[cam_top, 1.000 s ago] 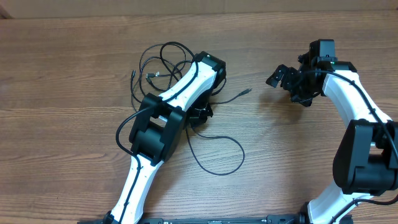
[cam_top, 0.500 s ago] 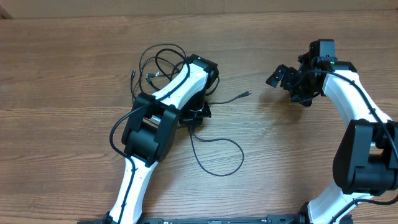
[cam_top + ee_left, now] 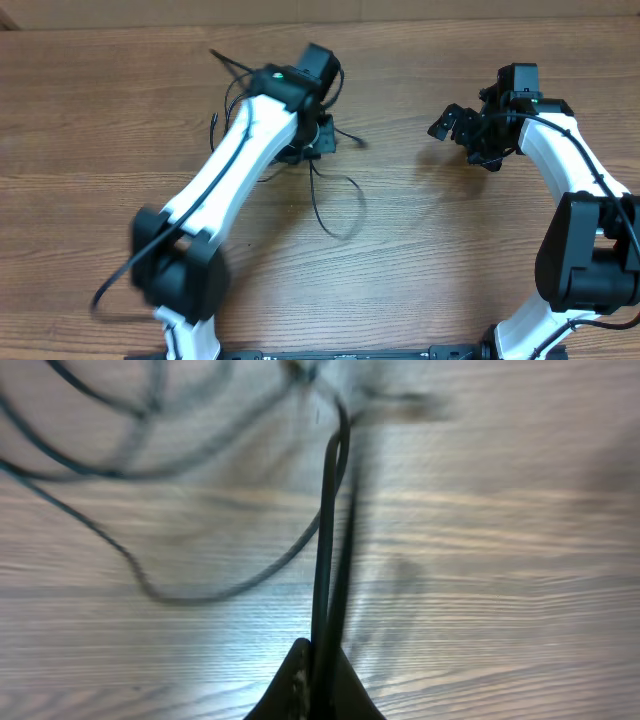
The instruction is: Untangle cables
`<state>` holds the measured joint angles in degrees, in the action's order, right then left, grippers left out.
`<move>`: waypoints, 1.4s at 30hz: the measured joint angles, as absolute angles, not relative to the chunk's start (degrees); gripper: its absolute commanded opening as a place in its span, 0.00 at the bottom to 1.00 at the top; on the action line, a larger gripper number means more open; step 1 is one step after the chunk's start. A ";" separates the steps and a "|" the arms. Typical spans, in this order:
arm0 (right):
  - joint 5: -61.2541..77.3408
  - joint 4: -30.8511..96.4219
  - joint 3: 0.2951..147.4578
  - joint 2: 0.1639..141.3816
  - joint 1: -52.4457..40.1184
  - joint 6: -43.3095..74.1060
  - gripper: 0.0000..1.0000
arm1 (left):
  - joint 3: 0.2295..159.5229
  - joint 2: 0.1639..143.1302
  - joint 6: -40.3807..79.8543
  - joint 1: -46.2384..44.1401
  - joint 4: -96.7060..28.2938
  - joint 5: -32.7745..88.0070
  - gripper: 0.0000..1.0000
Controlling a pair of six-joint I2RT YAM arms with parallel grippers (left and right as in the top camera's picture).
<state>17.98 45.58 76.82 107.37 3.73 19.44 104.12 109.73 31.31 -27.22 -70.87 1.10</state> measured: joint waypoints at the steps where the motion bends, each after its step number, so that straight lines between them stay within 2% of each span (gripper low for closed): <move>1: 18.00 45.60 76.82 107.37 3.73 19.42 1.00 | 104.16 108.20 31.07 -27.22 -70.63 0.58 0.05; 8: 18.00 45.63 76.82 107.37 3.73 19.42 1.00 | 104.18 97.43 22.33 -27.22 -64.60 -2.46 0.04; 17: 17.98 45.60 76.82 107.37 3.73 19.42 1.00 | 104.18 96.53 16.27 -27.22 -61.21 -5.69 0.04; 25: 18.00 45.58 76.82 107.37 3.73 19.42 1.00 | 104.18 96.53 15.86 -27.22 -60.40 -14.02 0.05; 39: 17.98 45.58 76.82 107.37 3.73 19.44 1.00 | 101.06 97.27 15.86 -27.22 -66.54 2.98 0.04; 40: 17.98 45.60 76.82 107.37 3.73 19.44 1.00 | 100.12 97.89 15.86 -27.24 -66.22 4.14 0.09; 41: 18.00 45.63 76.82 107.37 3.73 19.40 1.00 | 99.24 98.63 15.86 -27.22 -66.13 4.99 0.38; 42: 18.00 45.58 76.82 107.37 3.70 19.40 1.00 | 98.02 99.53 15.84 -27.22 -66.04 5.56 0.58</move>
